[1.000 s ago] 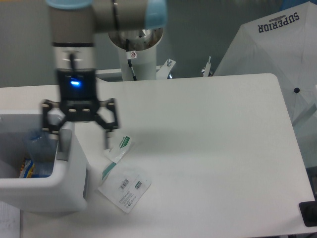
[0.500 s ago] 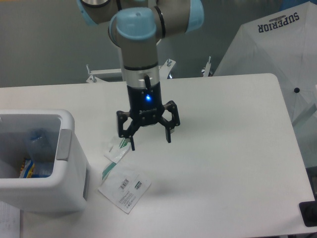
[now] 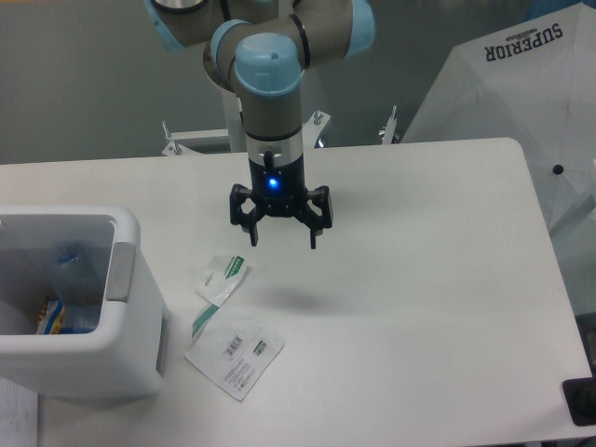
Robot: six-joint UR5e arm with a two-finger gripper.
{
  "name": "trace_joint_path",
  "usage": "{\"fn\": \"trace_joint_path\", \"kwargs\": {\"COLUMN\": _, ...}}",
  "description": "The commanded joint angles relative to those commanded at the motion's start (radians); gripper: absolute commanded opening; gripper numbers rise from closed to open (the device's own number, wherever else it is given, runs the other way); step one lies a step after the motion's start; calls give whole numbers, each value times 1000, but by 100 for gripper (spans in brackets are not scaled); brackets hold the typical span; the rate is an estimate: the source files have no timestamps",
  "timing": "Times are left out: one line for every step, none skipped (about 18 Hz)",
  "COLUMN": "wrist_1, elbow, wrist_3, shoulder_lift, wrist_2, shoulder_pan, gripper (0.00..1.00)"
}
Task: Place the trash in the trash can
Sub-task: 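Raise the gripper out of the bin and move over the white packet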
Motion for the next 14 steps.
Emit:
{"fn": "trace_joint_path", "kwargs": {"wrist_1": 0, "elbow": -14, "wrist_3": 60, "shoulder_lift": 0, "wrist_2": 2, "shoulder_pan": -17, "gripper": 99}}
{"fn": "trace_joint_path", "kwargs": {"wrist_1": 0, "elbow": -22, "wrist_3": 116, "shoulder_lift": 0, "wrist_2": 3, "shoulder_pan": -35, "gripper": 99}}
{"fn": "trace_joint_path", "kwargs": {"wrist_1": -2, "elbow": -28, "wrist_3": 155, "shoulder_lift": 2, "wrist_2": 6, "shoulder_pan": -52, "gripper": 99}}
{"fn": "trace_joint_path", "kwargs": {"wrist_1": -2, "elbow": -38, "wrist_3": 180, "shoulder_lift": 2, "wrist_2": 6, "shoulder_pan": -63, "gripper": 99}}
{"fn": "trace_joint_path", "kwargs": {"wrist_1": 0, "elbow": -43, "wrist_3": 195, "shoulder_lift": 2, "wrist_2": 11, "shoulder_pan": -68, "gripper": 99}}
{"fn": "trace_joint_path", "kwargs": {"wrist_1": 0, "elbow": -42, "wrist_3": 206, "shoulder_lift": 0, "wrist_2": 15, "shoulder_pan": -72, "gripper": 99}}
{"fn": "trace_joint_path", "kwargs": {"wrist_1": 0, "elbow": -37, "wrist_3": 214, "shoulder_lift": -6, "wrist_2": 17, "shoulder_pan": -89, "gripper": 99}}
{"fn": "trace_joint_path", "kwargs": {"wrist_1": 0, "elbow": -36, "wrist_3": 221, "shoulder_lift": -14, "wrist_2": 20, "shoulder_pan": -107, "gripper": 99}}
{"fn": "trace_joint_path", "kwargs": {"wrist_1": 6, "elbow": -36, "wrist_3": 234, "shoulder_lift": -24, "wrist_2": 22, "shoulder_pan": -118, "gripper": 99}}
{"fn": "trace_joint_path", "kwargs": {"wrist_1": 6, "elbow": -34, "wrist_3": 249, "shoulder_lift": -38, "wrist_2": 29, "shoulder_pan": -123, "gripper": 99}}
{"fn": "trace_joint_path", "kwargs": {"wrist_1": 6, "elbow": -40, "wrist_3": 261, "shoulder_lift": -54, "wrist_2": 44, "shoulder_pan": -141, "gripper": 99}}
{"fn": "trace_joint_path", "kwargs": {"wrist_1": 11, "elbow": -39, "wrist_3": 267, "shoulder_lift": -75, "wrist_2": 67, "shoulder_pan": -162, "gripper": 99}}
{"fn": "trace_joint_path", "kwargs": {"wrist_1": 12, "elbow": -31, "wrist_3": 267, "shoulder_lift": -96, "wrist_2": 87, "shoulder_pan": -173, "gripper": 99}}
{"fn": "trace_joint_path", "kwargs": {"wrist_1": 14, "elbow": -25, "wrist_3": 269, "shoulder_lift": -113, "wrist_2": 97, "shoulder_pan": -187, "gripper": 99}}
